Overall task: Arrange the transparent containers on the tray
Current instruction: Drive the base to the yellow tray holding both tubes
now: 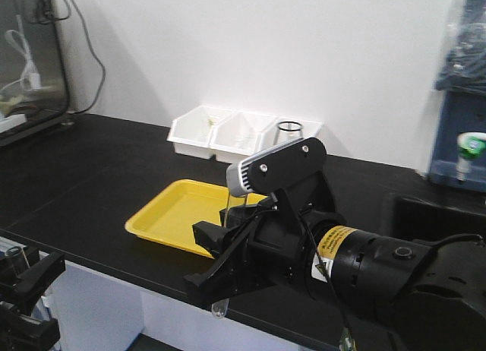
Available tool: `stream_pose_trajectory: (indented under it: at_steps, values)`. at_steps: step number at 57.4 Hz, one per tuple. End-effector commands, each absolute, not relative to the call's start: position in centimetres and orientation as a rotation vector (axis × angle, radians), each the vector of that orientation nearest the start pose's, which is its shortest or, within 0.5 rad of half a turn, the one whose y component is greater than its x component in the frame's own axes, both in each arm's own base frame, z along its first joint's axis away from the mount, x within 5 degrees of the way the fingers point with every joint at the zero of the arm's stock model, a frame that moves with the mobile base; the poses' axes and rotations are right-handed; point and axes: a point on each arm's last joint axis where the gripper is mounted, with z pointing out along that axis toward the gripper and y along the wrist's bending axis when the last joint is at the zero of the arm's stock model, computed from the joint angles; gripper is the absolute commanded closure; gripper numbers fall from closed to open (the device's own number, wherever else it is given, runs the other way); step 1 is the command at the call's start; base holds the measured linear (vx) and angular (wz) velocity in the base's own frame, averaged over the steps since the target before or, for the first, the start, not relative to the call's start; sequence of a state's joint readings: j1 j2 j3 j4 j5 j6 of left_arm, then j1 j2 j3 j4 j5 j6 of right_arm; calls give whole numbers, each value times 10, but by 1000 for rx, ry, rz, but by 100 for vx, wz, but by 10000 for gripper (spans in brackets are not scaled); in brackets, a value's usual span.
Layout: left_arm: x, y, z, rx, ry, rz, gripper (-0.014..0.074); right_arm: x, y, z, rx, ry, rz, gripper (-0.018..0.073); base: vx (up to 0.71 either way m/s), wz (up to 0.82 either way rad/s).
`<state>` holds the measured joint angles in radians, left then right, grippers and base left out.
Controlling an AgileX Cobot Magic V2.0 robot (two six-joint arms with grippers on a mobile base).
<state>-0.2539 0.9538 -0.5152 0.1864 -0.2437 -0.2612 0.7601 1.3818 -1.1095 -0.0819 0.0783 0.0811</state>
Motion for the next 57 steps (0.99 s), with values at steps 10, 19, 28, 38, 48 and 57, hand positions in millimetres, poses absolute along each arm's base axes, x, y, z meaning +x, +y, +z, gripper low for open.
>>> stream_pose_trajectory:
  at_steps: [10,19,28,38,48,57]
  values:
    - [194,-57,322,166,1553,-329,541,230,218,390,-648,1582,555,522,24,34]
    - [194,-57,322,166,1553,-329,541,230,218,390,-648,1582,555,522,25,28]
    - [194,-57,322,166,1553,-329,541,230,218,390,-648,1582,555,522,25,20]
    - [194,-57,322,166,1553,-329,541,230,218,390,-648,1582,555,522,23,7]
    - [194,-57,322,166,1553,-329,541,230,218,390,-648,1582,555,522,21,-6]
    - [194,-57,322,166,1553,-329,541,230,218,390,-648,1582,555,522,19,-16]
